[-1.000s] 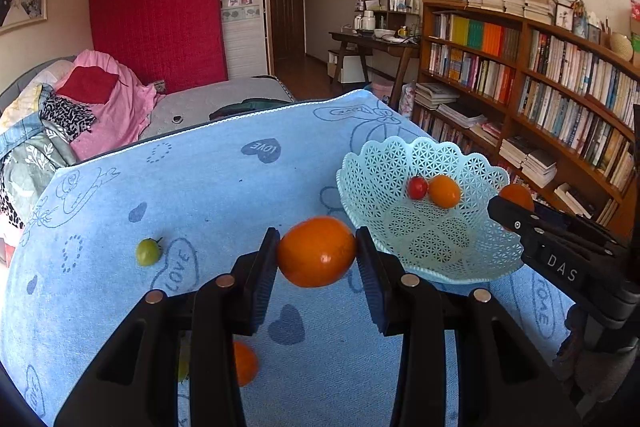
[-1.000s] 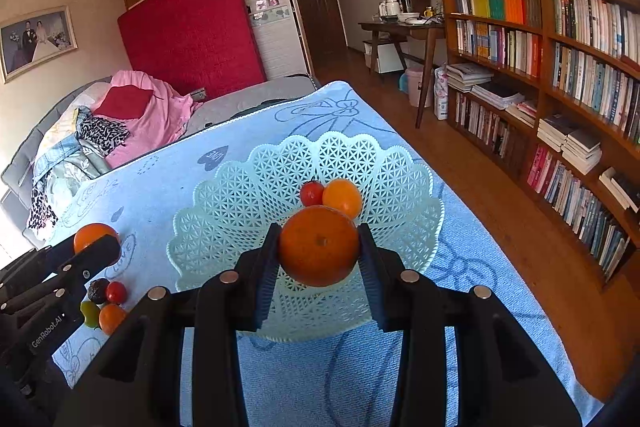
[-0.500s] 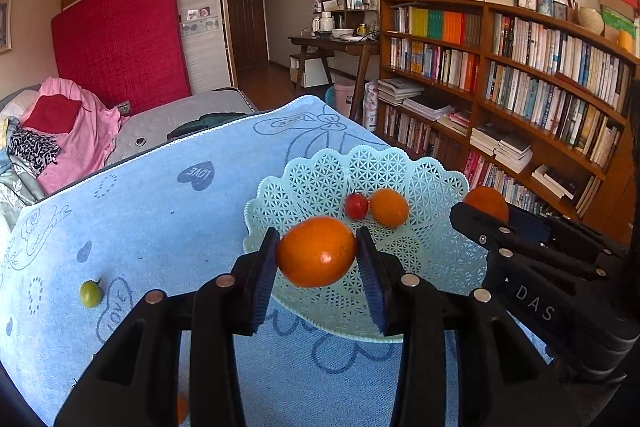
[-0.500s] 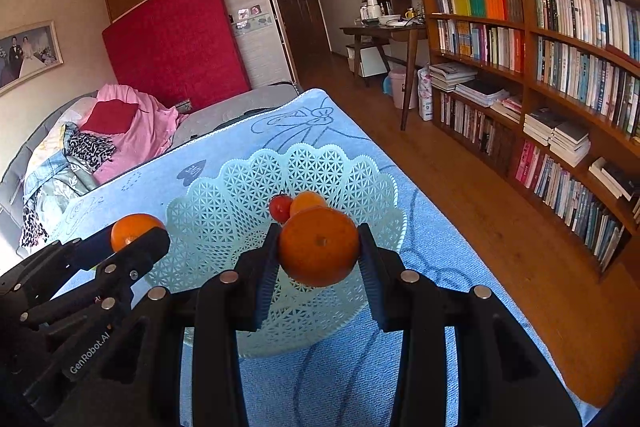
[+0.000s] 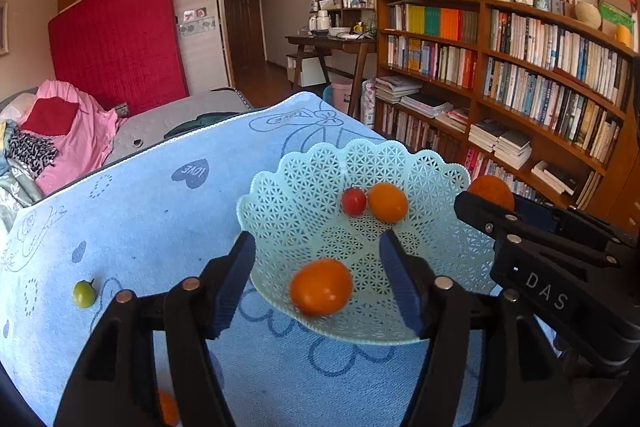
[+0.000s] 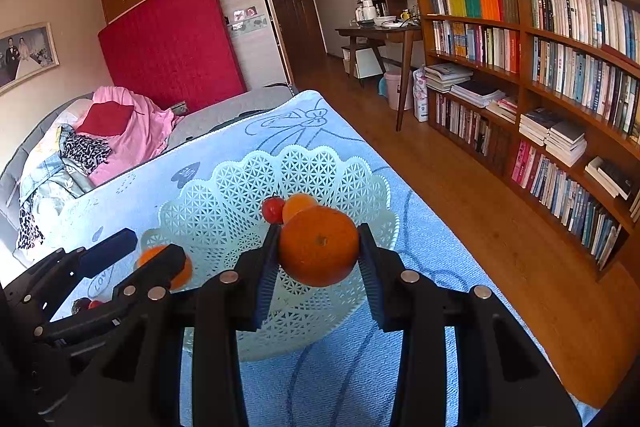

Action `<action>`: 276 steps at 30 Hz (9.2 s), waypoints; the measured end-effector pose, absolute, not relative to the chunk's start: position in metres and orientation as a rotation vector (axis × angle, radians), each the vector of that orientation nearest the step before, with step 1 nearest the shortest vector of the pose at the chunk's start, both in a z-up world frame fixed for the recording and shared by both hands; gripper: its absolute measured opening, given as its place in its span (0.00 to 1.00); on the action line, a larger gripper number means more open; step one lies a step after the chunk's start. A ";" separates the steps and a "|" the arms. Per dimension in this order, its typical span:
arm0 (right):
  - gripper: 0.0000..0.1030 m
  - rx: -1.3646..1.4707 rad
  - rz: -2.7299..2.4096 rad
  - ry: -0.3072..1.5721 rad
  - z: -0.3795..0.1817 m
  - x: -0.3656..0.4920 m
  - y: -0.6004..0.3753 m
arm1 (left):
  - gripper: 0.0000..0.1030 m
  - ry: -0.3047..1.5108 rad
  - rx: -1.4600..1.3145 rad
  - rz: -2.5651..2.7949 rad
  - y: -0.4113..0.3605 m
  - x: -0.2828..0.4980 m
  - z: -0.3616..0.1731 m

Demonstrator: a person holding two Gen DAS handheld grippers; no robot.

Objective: Organize fruits
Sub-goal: 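Open both tools to release the orange and tangerine into the basket, then move both open tools back toward the remaining fruit, then grasp a green tomato with the left tool while the right tool grasps the orange, then carry the green tomato and orange over the basket with both tools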

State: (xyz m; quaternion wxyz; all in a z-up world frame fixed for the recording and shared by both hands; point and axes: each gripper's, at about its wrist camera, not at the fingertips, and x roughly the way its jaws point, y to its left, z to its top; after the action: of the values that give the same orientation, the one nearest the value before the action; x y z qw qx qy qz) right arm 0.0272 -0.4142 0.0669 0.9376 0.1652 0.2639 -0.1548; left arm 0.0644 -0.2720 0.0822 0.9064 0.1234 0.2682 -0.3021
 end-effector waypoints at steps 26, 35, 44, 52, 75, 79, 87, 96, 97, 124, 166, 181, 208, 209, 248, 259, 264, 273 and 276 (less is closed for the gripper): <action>0.50 0.347 -0.312 0.516 0.073 0.022 -0.409 | 0.86 0.505 0.200 -0.528 -0.243 0.071 0.102; 0.57 0.348 -0.294 0.495 0.078 0.019 -0.403 | 0.88 0.499 0.161 -0.495 -0.224 0.073 0.109; 0.58 0.334 -0.254 0.479 0.085 0.016 -0.389 | 0.89 0.500 0.128 -0.444 -0.198 0.075 0.115; 0.58 0.318 -0.203 0.485 0.086 0.015 -0.370 | 0.89 0.505 0.101 -0.392 -0.167 0.071 0.115; 0.66 0.247 -0.024 0.543 0.073 0.021 -0.294 | 0.89 0.588 0.036 -0.183 -0.055 0.058 0.092; 0.66 0.238 0.000 0.558 0.069 0.022 -0.284 | 0.89 0.609 0.040 -0.155 -0.040 0.056 0.084; 0.66 0.222 0.041 0.585 0.062 0.024 -0.268 | 0.89 0.654 0.047 -0.120 -0.027 0.054 0.067; 0.66 0.193 0.091 0.619 0.052 0.026 -0.252 | 0.89 0.694 0.056 -0.108 -0.020 0.052 0.050; 0.66 0.190 0.096 0.622 0.051 0.026 -0.251 | 0.89 0.698 0.059 -0.109 -0.021 0.052 0.049; 0.66 0.176 0.158 0.699 0.032 0.033 -0.233 | 0.41 0.870 0.076 -0.196 -0.031 0.073 0.017; 0.64 0.150 0.247 0.806 0.020 0.077 -0.195 | 0.28 0.813 0.036 -0.203 -0.030 0.069 0.029; 0.40 0.127 0.262 0.850 0.006 0.092 -0.186 | 0.29 0.780 0.039 -0.198 -0.030 0.063 0.033; 0.39 0.189 0.176 0.669 0.048 0.062 -0.217 | 0.29 0.717 0.038 -0.183 -0.031 0.053 0.052; 0.39 0.190 0.170 0.659 0.051 0.060 -0.220 | 0.29 0.715 0.040 -0.182 -0.032 0.053 0.053; 0.39 0.316 -0.137 0.509 0.086 0.028 -0.369 | 0.29 0.578 0.153 -0.437 -0.183 0.062 0.119; 0.39 0.355 -0.186 0.508 0.082 0.026 -0.401 | 0.29 0.585 0.174 -0.561 -0.233 0.067 0.113; 0.39 0.364 -0.196 0.518 0.077 0.029 -0.406 | 0.29 0.608 0.181 -0.585 -0.245 0.073 0.104; 0.39 0.370 -0.208 0.523 0.075 0.032 -0.409 | 0.29 0.632 0.204 -0.608 -0.255 0.077 0.092; 0.39 0.370 -0.209 0.526 0.074 0.033 -0.409 | 0.29 0.628 0.217 -0.615 -0.259 0.076 0.090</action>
State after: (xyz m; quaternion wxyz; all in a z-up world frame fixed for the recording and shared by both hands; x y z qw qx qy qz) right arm 0.0327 -0.4091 0.0741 0.9433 0.1815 0.2582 -0.1023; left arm 0.0760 -0.2593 0.0903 0.8992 0.1047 0.3035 -0.2972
